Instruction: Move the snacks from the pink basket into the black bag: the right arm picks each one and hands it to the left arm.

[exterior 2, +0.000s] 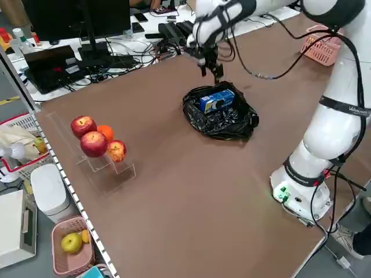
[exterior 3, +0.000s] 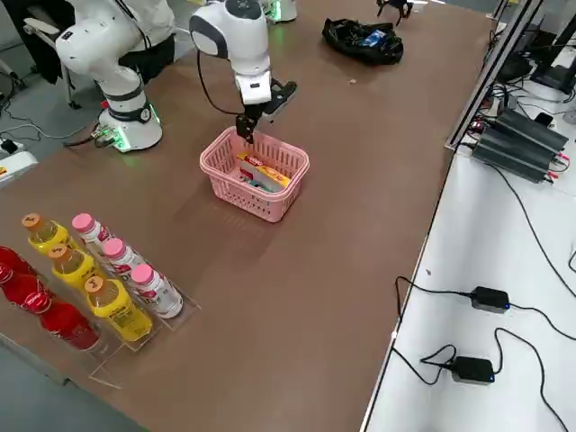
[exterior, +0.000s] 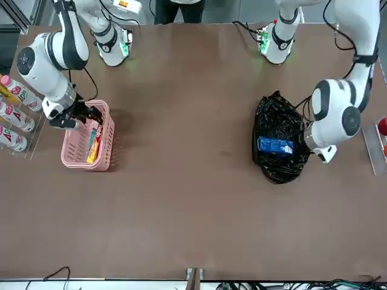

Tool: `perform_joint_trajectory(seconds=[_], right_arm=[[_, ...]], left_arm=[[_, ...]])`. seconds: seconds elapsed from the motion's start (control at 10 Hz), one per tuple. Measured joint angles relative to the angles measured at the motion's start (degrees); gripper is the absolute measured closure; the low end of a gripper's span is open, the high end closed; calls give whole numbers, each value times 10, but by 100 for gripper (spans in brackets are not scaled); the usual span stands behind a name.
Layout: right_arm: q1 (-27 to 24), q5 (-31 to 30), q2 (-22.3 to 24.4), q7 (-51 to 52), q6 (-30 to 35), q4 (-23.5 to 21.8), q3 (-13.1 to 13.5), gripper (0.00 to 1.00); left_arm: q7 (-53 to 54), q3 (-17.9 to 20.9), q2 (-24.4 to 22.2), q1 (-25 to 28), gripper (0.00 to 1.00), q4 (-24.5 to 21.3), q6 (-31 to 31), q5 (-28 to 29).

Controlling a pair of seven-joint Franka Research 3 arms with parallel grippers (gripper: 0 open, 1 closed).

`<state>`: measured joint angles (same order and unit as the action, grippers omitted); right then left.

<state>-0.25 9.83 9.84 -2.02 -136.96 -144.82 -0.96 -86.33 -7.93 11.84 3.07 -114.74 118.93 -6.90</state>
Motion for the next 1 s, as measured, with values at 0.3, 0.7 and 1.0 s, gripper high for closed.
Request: perform_joint_trajectory(seconds=[0.3,0.7,1.0], right_arm=[[-19,0,-17,0,-47,-28,1,0],[-24,0,-61,1,-101,-30,1,0],[-31,0,-94,10,-142,-35,1,0]], left_arm=[[61,-20,-25,-5,0,100,-124,4],[324,-20,-47,-3,0,204,-220,12],[538,-20,-97,-1,0,212,-262,13]])
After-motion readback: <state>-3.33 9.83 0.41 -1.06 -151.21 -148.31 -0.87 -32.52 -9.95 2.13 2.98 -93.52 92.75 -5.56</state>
